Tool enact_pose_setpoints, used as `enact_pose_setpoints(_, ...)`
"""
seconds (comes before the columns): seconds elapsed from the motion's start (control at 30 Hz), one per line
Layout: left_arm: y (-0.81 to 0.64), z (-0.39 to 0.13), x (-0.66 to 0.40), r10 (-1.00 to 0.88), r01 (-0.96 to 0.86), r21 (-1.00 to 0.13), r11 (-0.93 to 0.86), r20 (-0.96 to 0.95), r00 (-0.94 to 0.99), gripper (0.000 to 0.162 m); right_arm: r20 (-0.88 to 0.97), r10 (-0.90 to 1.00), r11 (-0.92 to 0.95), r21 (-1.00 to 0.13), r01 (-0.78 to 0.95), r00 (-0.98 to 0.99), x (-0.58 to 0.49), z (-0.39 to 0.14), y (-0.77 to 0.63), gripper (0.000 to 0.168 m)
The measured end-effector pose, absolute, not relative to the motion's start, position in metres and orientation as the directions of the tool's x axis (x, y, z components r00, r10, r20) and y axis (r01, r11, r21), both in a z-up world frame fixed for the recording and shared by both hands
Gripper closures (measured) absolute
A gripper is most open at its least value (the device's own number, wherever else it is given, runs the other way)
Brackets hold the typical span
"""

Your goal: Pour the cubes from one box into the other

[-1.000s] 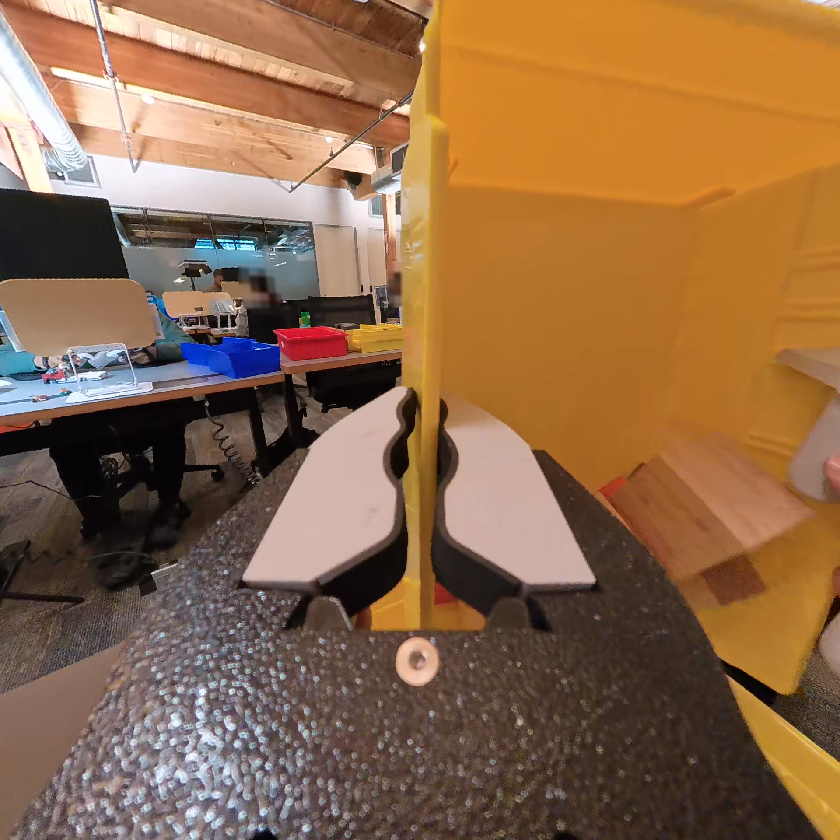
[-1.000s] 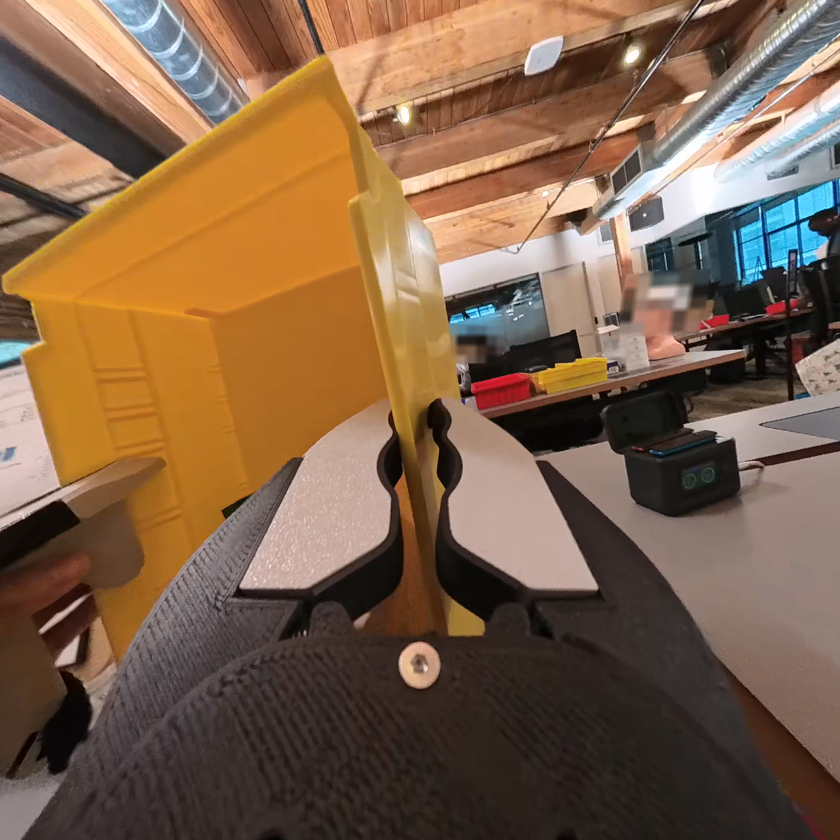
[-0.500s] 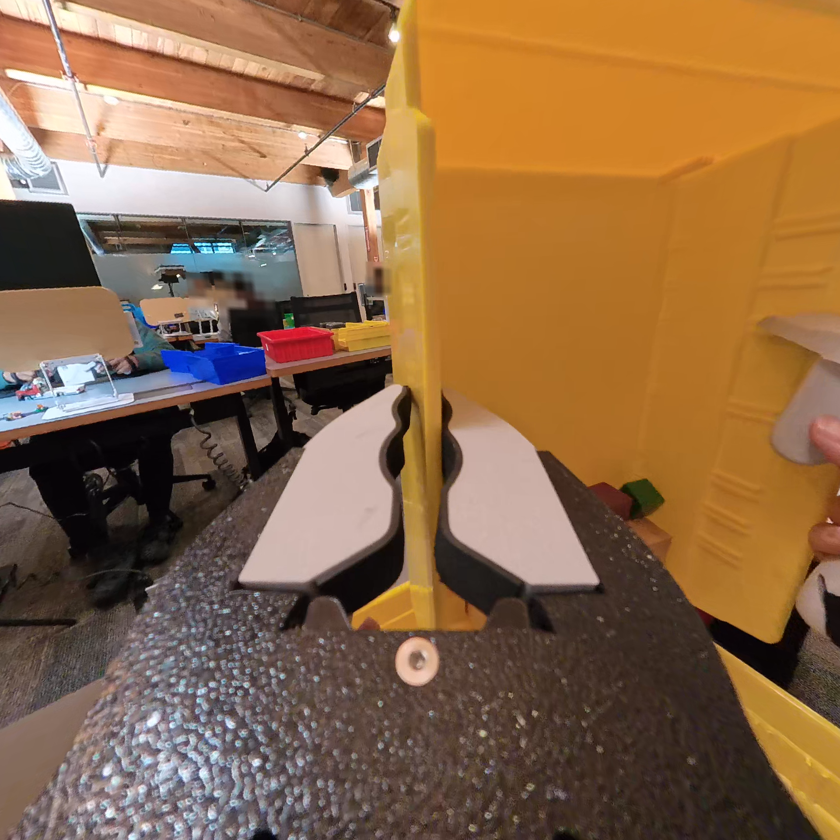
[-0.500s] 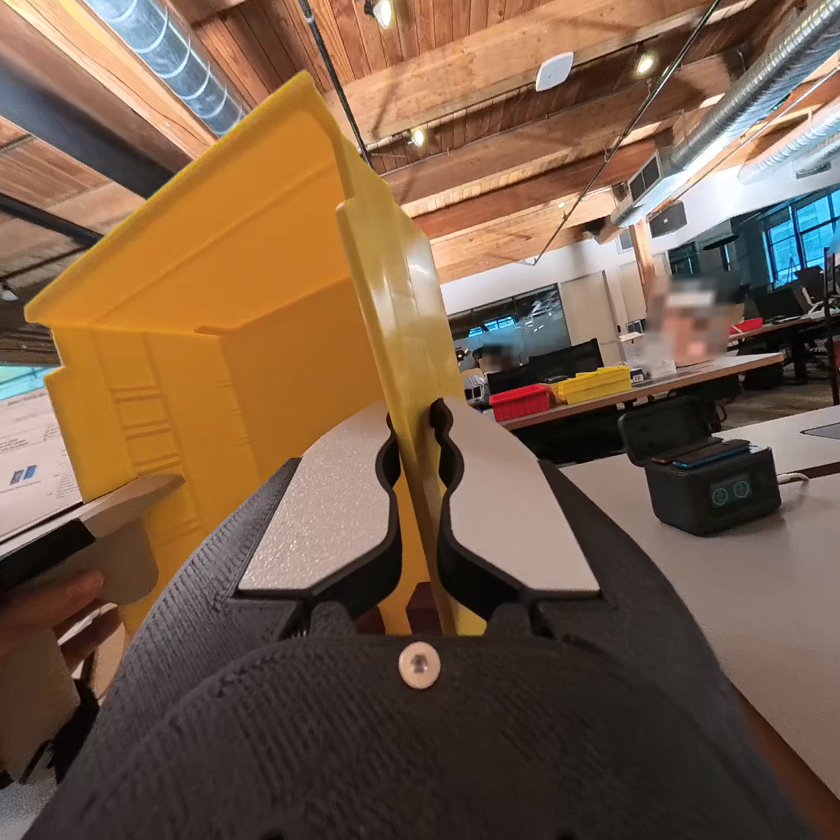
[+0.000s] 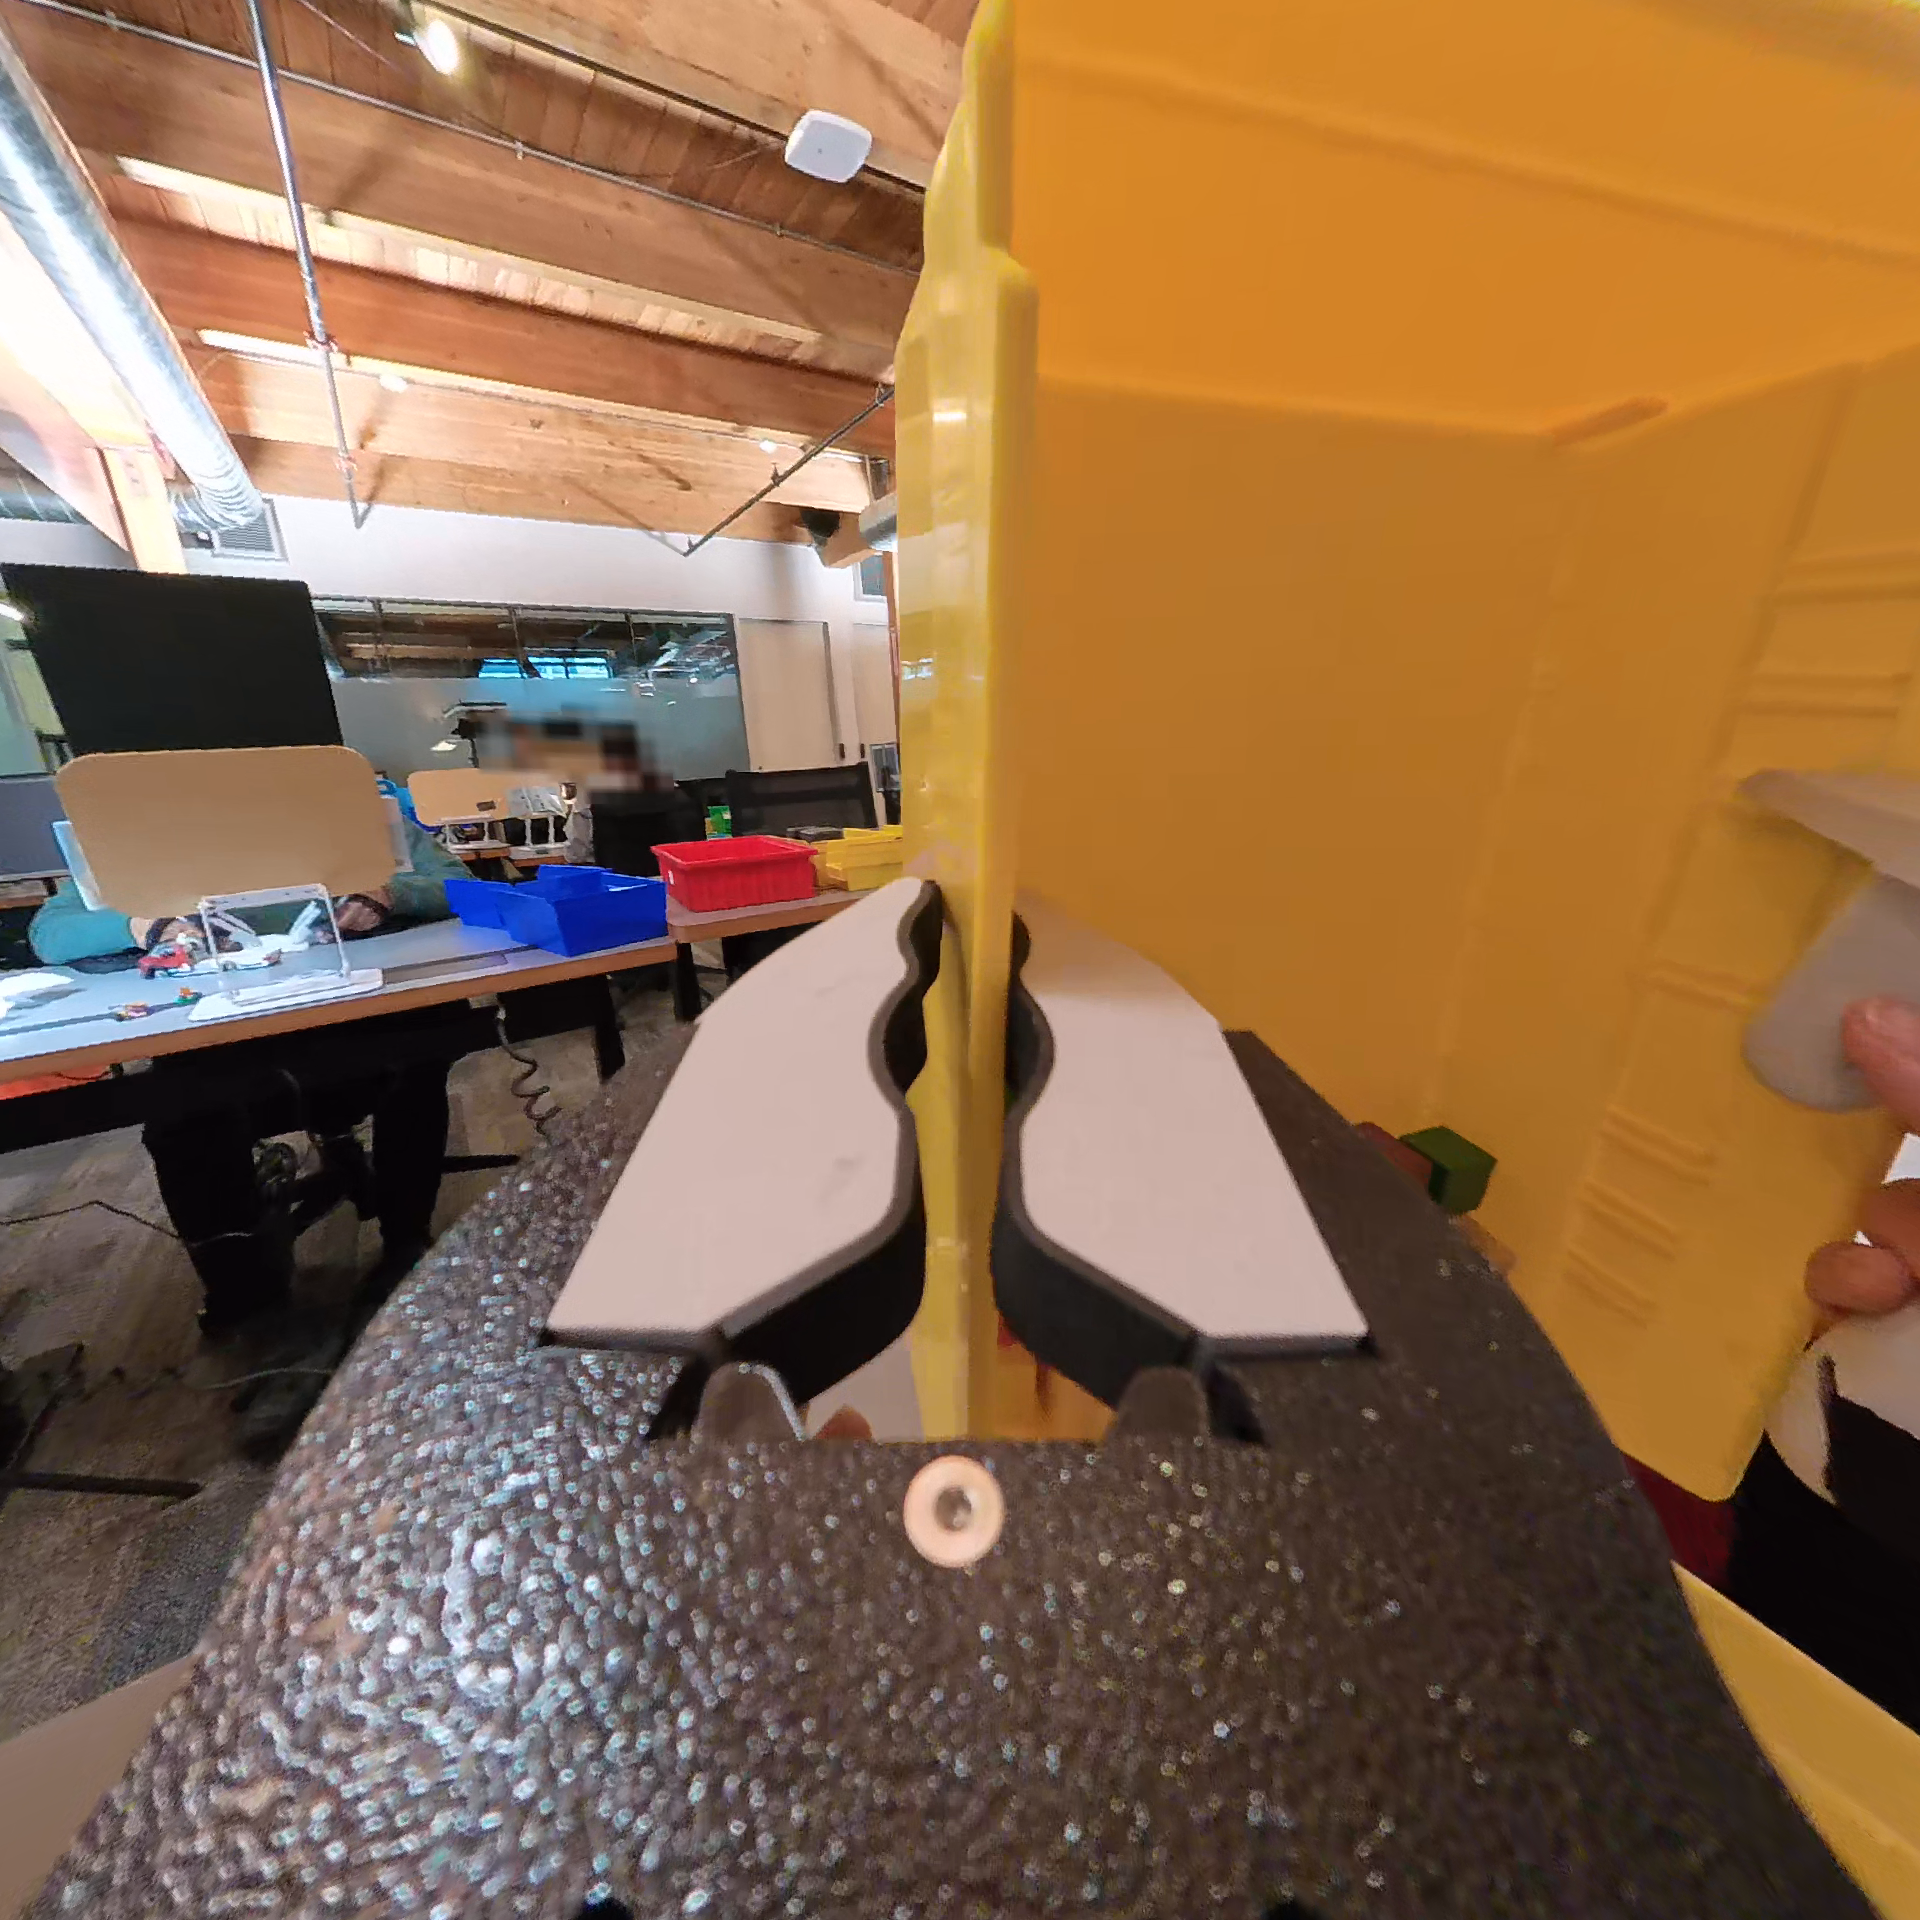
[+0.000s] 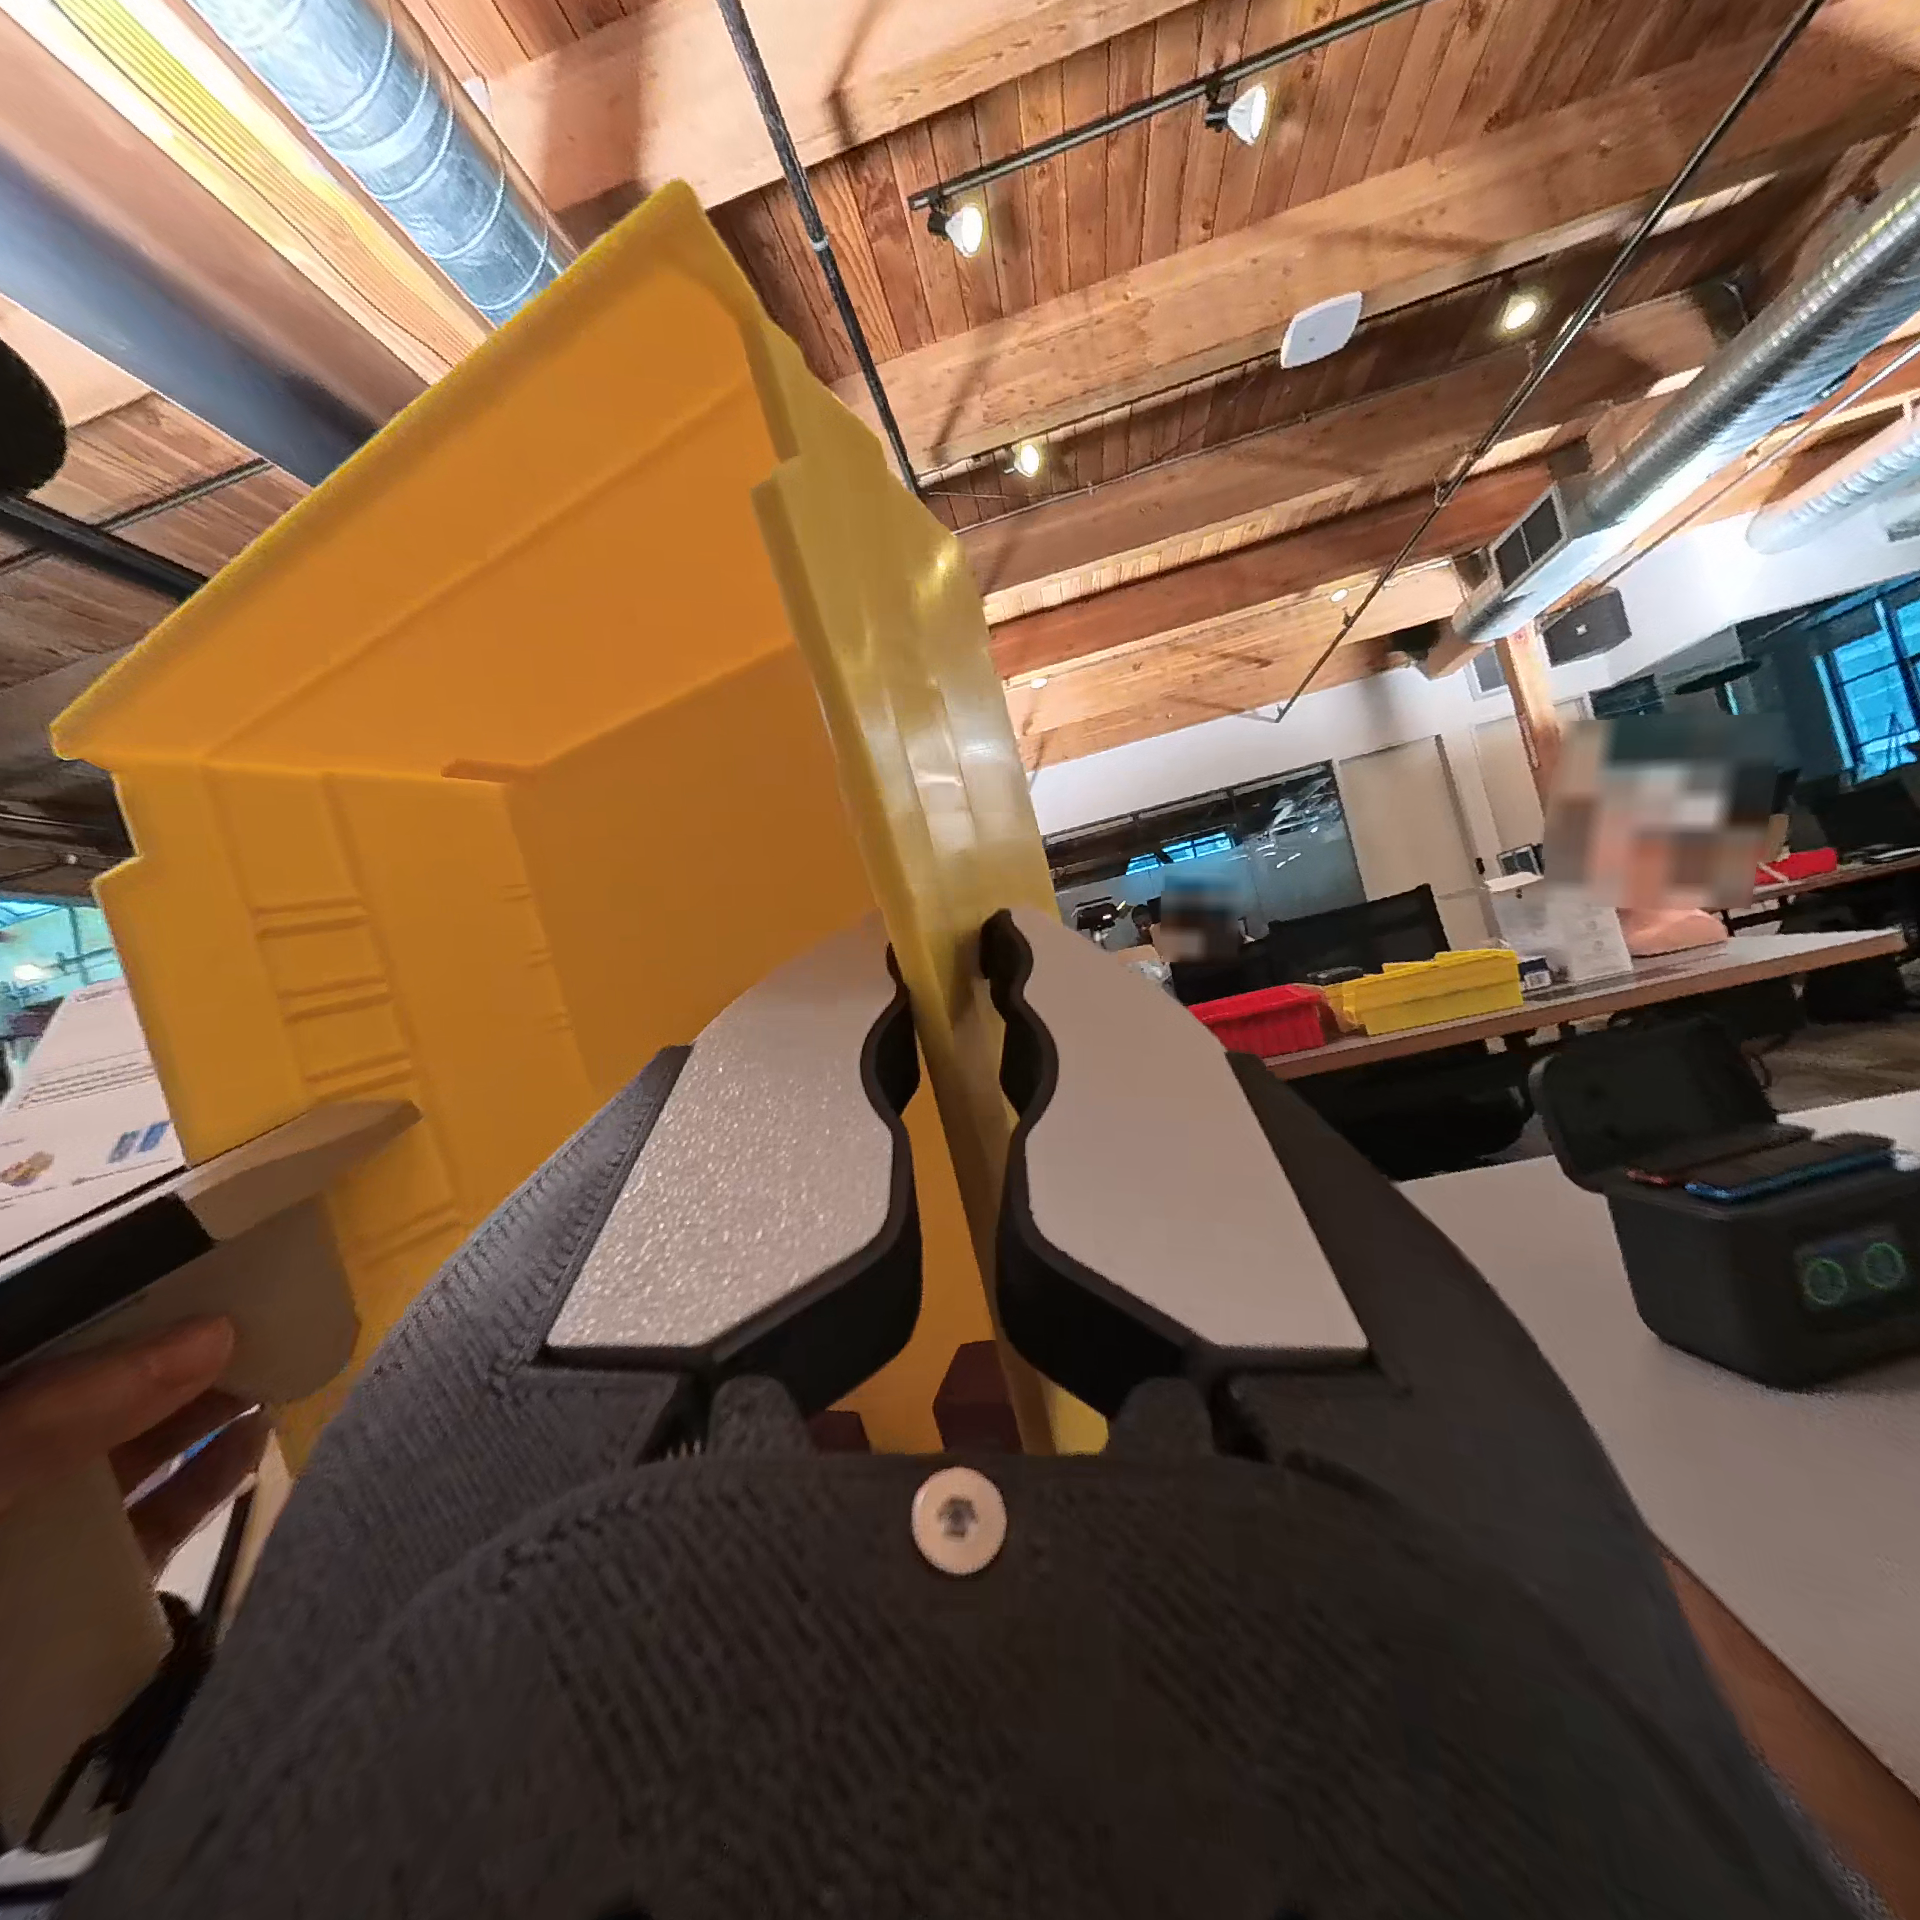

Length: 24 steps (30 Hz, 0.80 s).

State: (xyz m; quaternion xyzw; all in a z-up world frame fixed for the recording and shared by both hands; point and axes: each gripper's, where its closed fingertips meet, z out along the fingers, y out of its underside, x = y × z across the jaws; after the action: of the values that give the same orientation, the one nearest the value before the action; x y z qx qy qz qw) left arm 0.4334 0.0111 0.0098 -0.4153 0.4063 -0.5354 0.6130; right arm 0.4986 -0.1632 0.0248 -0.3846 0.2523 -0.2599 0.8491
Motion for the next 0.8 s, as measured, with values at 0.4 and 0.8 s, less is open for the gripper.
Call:
enact_pose_setpoints(0.4, 0.006, 0.042, 0.431, -0.986, 0.342, -0.93, 0.133, -0.09, 0.139, 0.156, -0.245, -0.628, 0.613, -0.74, 0.276, 0.738, 0.499, 0.045, -0.168, 0.157)
enact_pose_setpoints(0.8, 0.004, 0.053, 0.426, -0.99, 0.386, -0.916, 0.112, -0.071, 0.119, 0.155, -0.218, -0.605, 0.629, -0.72, 0.292, 0.766, 0.494, 0.061, -0.168, 0.156)
